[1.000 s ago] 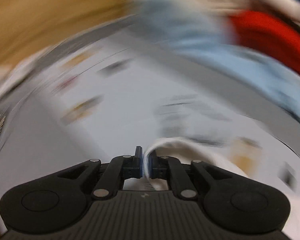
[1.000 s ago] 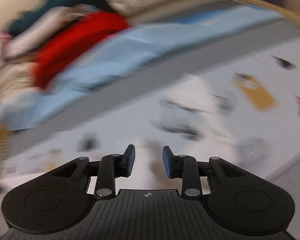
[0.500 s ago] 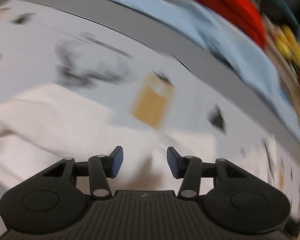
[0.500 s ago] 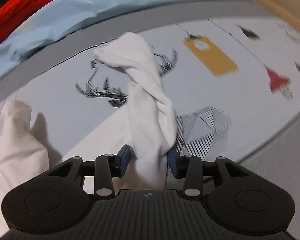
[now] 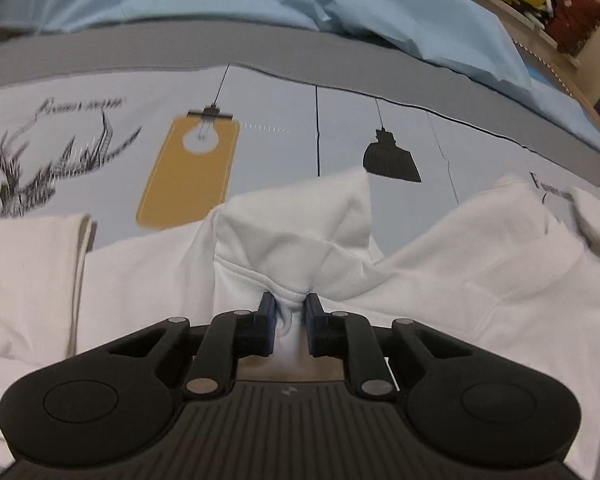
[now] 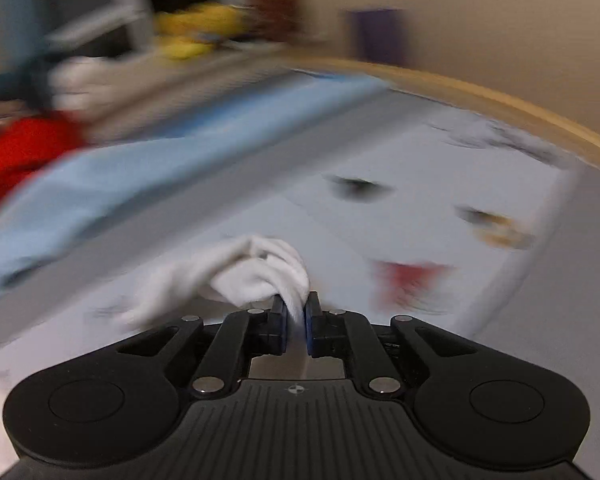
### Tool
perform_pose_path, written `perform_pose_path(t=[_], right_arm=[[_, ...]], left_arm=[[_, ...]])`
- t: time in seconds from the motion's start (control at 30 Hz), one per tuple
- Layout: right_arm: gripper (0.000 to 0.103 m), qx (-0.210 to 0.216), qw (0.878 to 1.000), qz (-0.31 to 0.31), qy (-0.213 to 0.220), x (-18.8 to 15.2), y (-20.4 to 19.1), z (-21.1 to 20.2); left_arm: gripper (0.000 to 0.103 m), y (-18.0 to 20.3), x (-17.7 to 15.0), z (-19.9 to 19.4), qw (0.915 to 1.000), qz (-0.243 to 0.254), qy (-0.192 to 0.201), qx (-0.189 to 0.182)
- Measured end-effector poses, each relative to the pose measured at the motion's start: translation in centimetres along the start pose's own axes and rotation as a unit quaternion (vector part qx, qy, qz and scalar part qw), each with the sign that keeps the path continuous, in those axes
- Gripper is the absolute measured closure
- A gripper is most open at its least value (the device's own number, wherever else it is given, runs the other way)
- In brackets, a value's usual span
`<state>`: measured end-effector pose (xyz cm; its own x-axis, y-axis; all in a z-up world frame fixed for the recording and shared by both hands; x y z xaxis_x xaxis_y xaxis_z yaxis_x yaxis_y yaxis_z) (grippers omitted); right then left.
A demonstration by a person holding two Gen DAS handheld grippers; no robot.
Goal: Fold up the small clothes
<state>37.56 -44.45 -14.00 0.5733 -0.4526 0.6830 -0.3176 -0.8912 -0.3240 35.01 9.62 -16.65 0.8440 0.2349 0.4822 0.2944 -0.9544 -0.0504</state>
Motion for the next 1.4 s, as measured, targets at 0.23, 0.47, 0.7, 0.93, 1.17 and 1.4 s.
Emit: perform_pose_path(t=[0.23,0.47,0.7,0.93,1.17,1.4], right_arm=[[0.088,-0.025,0.994,0.012,-0.104,-1.5,5.1,1.3],[0.064,0.039,0.996,-0.062,-0.053,2.9,5.5,-0.7],[0.061,0.124,0.939,-0.315,-0.060,1.6,-0.9,3.8],[0.097,0.077,0.897,-0.426,-0.087,-0.6,-3.1,8.1],[0.099,0.084,0.985,0.039,0.147,9.6,9.7,2.3],[0.100,-0.016,0.965,0.254,0.060,4.3,22.6,4.7]], left_arm=[[0.072,-0.3,1.5,-0.8,1.0000,0.005,0.004,0.002],[0.056,0.3,1.0,-0.6,0.9985,0.036,-0.034,0.023],[0.056,-0.1,0.6,-0.4,0.9980,0.037,-0.042,0.028],[0.056,-0.1,0.9,-0.2,0.9977,0.040,-0.048,0.026],[0.056,-0.3,0.9,0.0,0.9979,0.034,-0.051,0.021],[0.055,-0.2,0.9,0.2,0.9977,0.035,-0.052,0.024]])
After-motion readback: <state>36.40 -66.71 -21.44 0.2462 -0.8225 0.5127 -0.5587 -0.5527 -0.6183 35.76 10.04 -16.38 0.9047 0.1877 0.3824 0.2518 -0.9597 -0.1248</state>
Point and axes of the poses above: each gripper's, at about its wrist camera, not at the fingertips, and z roughly the way its jaws point, y to its right, x to its top, the point moved 2 cm from there along z, roughly the way its jaws point, and after that the axes turned 10 degrees about x, right-handed, at the moved point
